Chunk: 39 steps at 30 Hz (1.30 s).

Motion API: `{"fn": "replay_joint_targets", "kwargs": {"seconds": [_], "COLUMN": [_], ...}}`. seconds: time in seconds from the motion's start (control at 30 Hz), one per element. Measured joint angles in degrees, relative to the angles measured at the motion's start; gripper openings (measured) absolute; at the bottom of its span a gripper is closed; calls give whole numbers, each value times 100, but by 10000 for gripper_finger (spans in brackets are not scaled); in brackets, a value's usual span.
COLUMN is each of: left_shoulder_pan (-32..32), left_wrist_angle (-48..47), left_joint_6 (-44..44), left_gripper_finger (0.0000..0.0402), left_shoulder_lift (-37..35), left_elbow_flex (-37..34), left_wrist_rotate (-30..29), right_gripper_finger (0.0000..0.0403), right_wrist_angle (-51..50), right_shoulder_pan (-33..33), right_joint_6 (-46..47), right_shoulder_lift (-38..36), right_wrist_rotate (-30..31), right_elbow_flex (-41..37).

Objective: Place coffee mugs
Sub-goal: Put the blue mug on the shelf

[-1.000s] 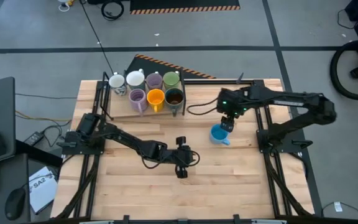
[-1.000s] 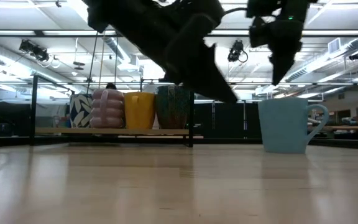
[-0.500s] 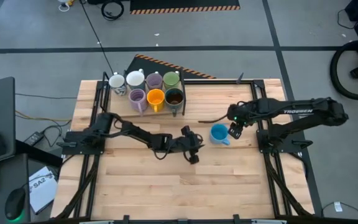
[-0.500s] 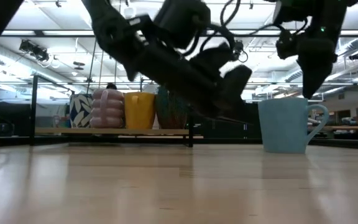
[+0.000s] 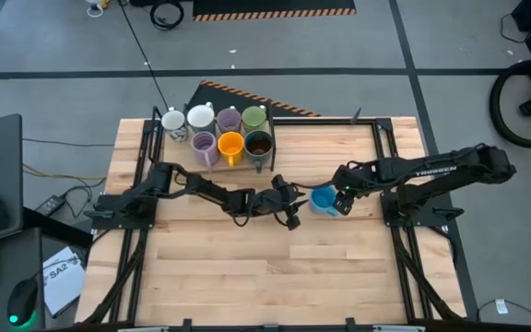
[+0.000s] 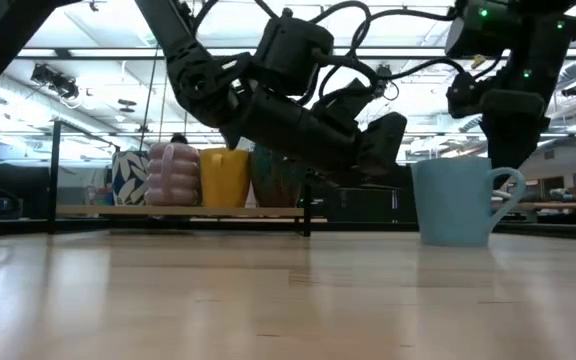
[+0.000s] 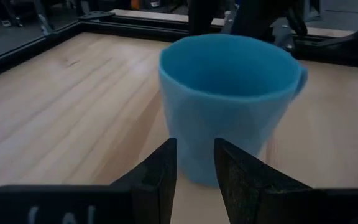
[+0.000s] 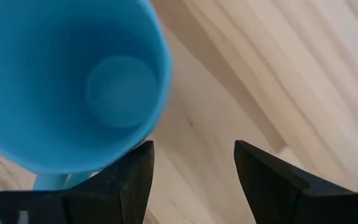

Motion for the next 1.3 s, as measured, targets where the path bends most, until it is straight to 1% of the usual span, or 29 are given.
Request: {"fn": "replay_joint_targets", "kwargs": {"seconds": [0.17, 0.37, 0.57, 0.73, 0.87, 0.93, 0.97, 1.07, 1.1, 1.2, 1.23, 1.3], "left_shoulder_pan": [166, 312, 369, 311, 85, -87, -171, -404, -477, -630, -658, -686], "left_wrist_angle": [11, 4, -22, -846, -1520, -1753, -1759, -1517, -1312, -687, -375, -139], "left_joint_6": [40, 40, 139, 120, -57, -61, -38, -89, -164, -285, -331, -378], "left_gripper_finger": [114, 114, 114, 114, 114, 114, 114, 114, 114, 114, 114, 114], "left_shoulder_lift": [0, 0, 0, -158, -330, -406, -426, -427, -388, -211, -102, 31], "left_elbow_flex": [-2, -4, -4, 3, 0, -2, -4, 0, 0, -1, 7, -1], "left_wrist_rotate": [233, 268, 303, 326, 354, 552, 756, 1366, 1459, 1411, 1314, 1008], "right_gripper_finger": [229, 229, 229, 229, 229, 229, 229, 229, 229, 229, 229, 229], "right_wrist_angle": [301, 537, 858, 805, 652, 564, 499, 462, 476, 552, 547, 575], "right_shoulder_pan": [216, 517, 781, 933, 977, 982, 982, 982, 982, 988, 984, 984], "right_joint_6": [159, 437, 557, 629, 621, 581, 559, 419, 363, 233, 185, 111], "right_shoulder_lift": [0, 40, 233, 228, 161, 124, 90, -10, -51, -134, -154, -178], "right_wrist_rotate": [-9, -44, -116, -193, -118, -126, -123, -105, -48, 194, 227, 225], "right_elbow_flex": [-89, -107, -107, -107, -101, -101, -101, -101, -99, -99, -99, -99]}}
